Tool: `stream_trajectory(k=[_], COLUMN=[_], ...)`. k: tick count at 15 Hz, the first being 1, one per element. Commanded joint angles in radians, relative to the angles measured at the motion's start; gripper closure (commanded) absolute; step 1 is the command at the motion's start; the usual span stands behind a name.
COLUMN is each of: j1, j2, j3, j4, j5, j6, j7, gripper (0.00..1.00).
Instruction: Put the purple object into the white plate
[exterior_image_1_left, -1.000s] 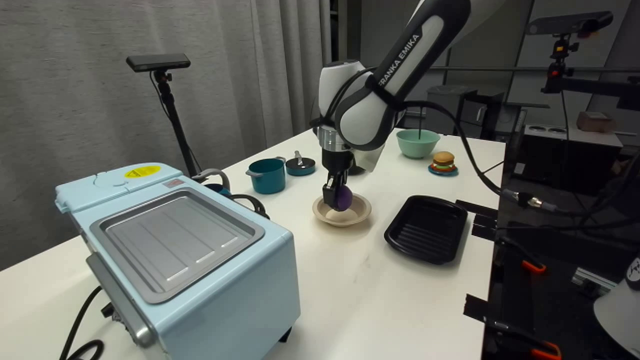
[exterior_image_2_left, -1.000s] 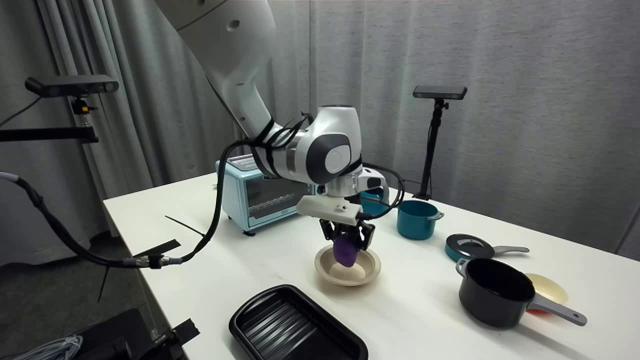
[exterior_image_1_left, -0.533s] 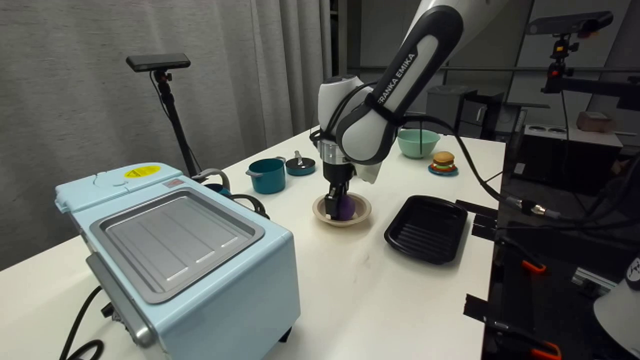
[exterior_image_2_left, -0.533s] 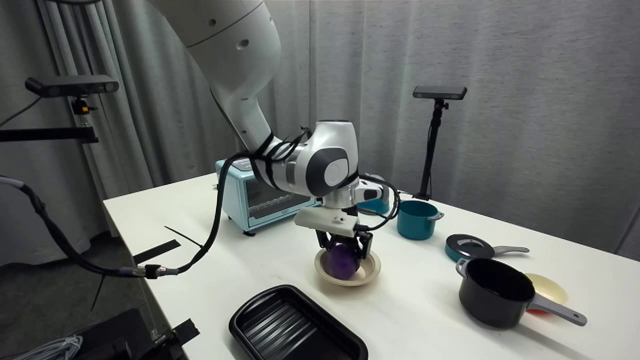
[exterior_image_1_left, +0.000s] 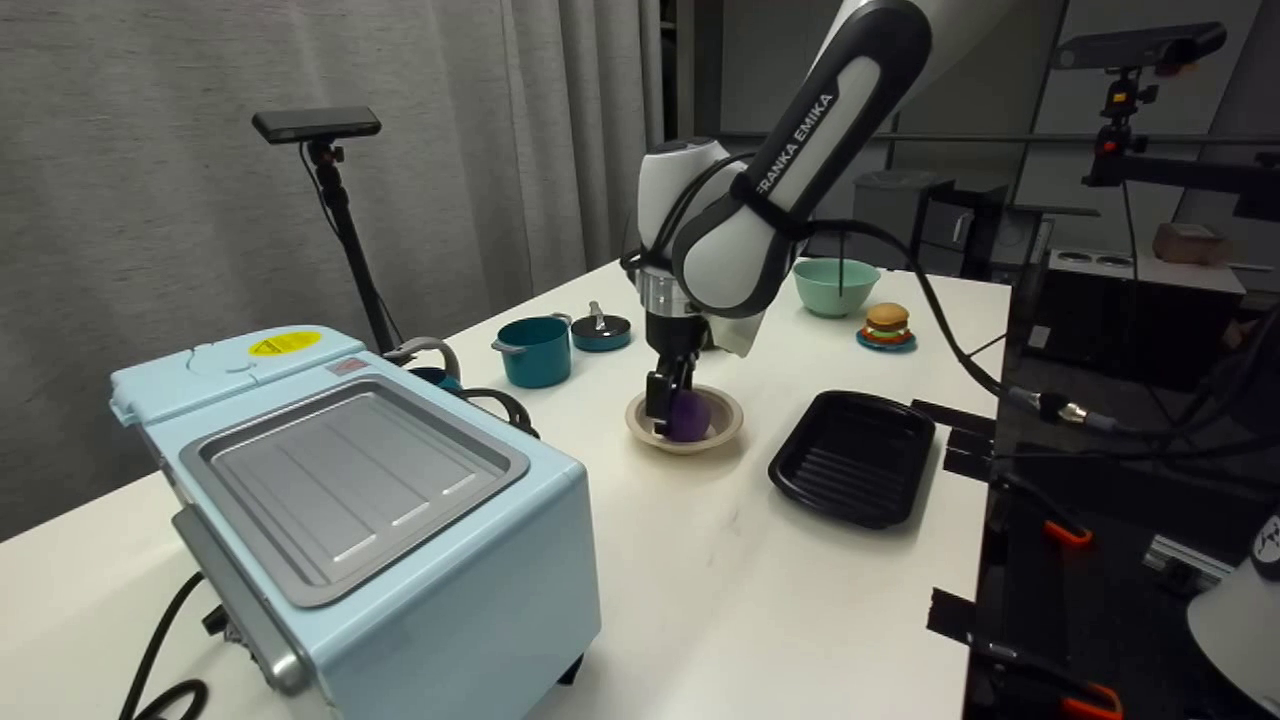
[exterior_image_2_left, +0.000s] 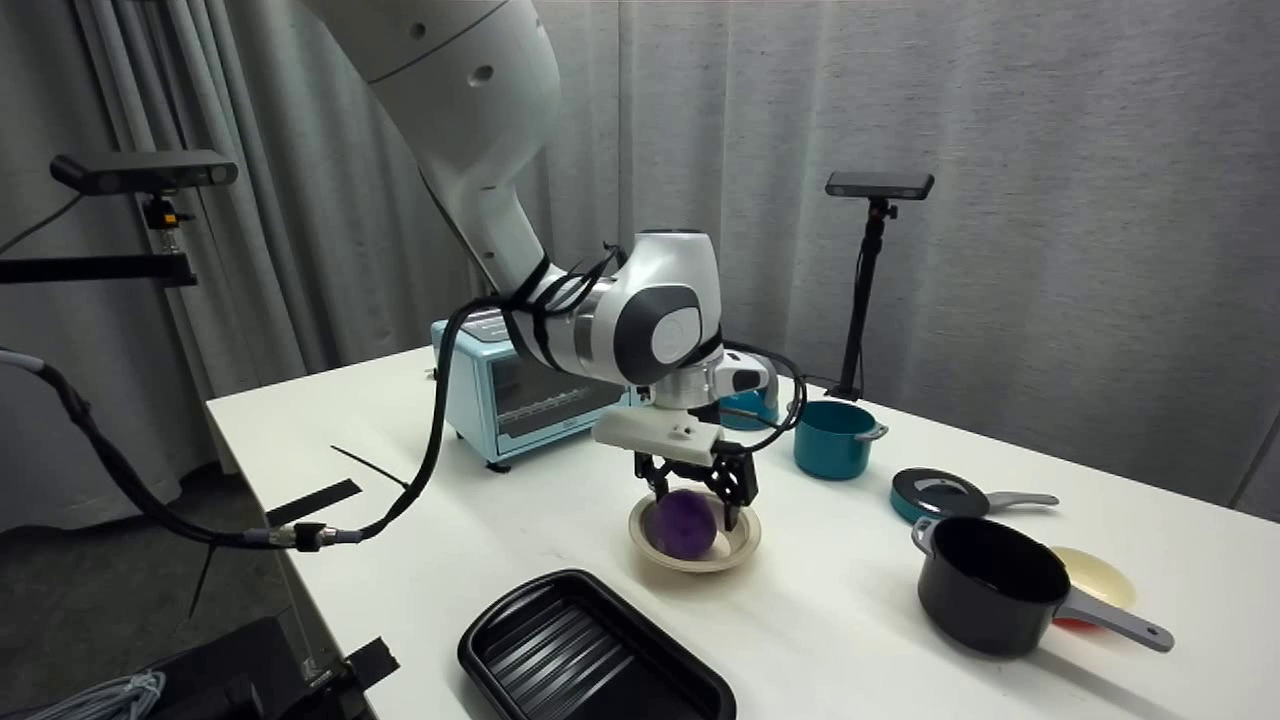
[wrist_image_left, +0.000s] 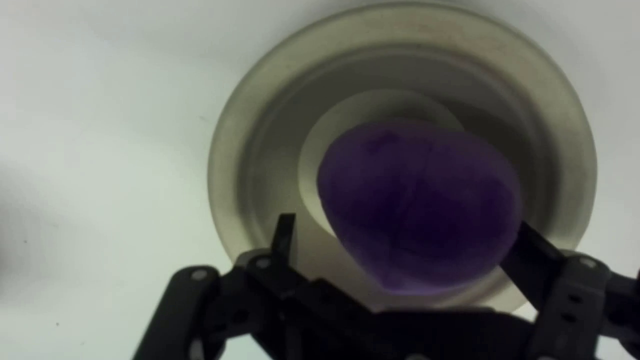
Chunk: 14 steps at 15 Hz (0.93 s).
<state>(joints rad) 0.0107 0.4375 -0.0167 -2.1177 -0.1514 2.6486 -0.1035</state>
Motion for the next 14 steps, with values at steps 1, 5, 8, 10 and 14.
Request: stream_trajectory(k=[1,5,8,10,14], j1=[-0.034,-0.059,-0.070,-0.047,-0.050], j2=[-0.081,-0.152,-0.198,-0.153,-0.170], j3=[0.026,0.037,0.033,0.015,0.016], j4=[-0.044,-0.074,-0.101,-0.064,-0.082], j5=[0.041,0.083,0.116,0.087,0.093], j6=[-0.012,-0.016,-0.028,-0.010,-0.010], j7=[-0.044,-0.086,-0.103,-0.066,-0.069], gripper=[0.00,0.00,0.00,0.00,0.00])
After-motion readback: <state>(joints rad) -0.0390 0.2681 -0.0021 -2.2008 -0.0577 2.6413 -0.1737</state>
